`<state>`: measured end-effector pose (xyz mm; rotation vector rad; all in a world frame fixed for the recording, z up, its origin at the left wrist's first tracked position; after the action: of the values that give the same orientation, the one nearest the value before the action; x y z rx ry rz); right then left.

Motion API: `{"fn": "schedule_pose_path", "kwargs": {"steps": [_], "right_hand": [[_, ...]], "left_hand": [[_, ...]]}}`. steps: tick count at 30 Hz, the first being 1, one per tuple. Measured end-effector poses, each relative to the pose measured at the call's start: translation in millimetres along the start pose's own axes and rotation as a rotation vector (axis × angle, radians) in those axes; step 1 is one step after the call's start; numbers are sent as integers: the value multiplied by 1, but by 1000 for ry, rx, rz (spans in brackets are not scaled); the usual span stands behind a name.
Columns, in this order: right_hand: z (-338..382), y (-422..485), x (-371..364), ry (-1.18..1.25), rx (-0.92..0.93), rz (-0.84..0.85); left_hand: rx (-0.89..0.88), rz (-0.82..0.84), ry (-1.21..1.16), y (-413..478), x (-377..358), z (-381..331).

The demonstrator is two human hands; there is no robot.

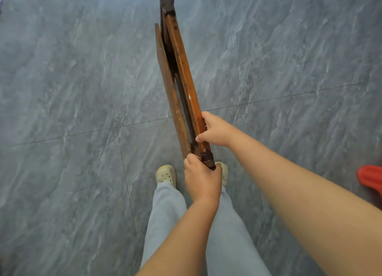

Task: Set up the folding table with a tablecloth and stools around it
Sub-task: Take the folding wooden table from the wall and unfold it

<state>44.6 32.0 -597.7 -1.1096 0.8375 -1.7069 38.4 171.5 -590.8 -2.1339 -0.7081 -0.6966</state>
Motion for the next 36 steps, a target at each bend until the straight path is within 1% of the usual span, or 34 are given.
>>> {"fn": "schedule_pose_path", "kwargs": {"steps": [6,10,13,15,17,20,24,27,32,36], "right_hand": [[2,-2,8,-56,2,27],[-6,-2,12,8,15,16],[-13,0,17,58,32,36],[-19,1,20,120,49,75],[-25,0,20,186,70,107],[-31,0,22,250,95,118],[-30,2,23,234,125,130],[-26,3,18,257,139,143],[-26,9,10,246,150,151],[-25,10,8,240,140,189]], "left_hand": [[-18,18,4,1,-6,-1],[-39,107,-27,4,-7,-1],[-211,211,-127,13,5,10],[-337,291,-137,30,17,27],[-465,338,7,59,28,47],[-720,458,397,108,31,58],[-1047,661,867,156,6,47],[-1179,721,1101,175,-14,38],[-1239,775,1218,185,-36,40],[-1312,709,1177,188,-35,48]]}}
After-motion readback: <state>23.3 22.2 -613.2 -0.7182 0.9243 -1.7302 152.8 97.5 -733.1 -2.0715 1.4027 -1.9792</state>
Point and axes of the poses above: each hand's wrist, its own y-axis towards the middle knuckle, its own x-axis out of the back of the hand, z = x × y, the point moved 4 cm from there along y, towards the middle knuckle, and after that the axes turned 13 degrees about -x, right-handed, at the moved point
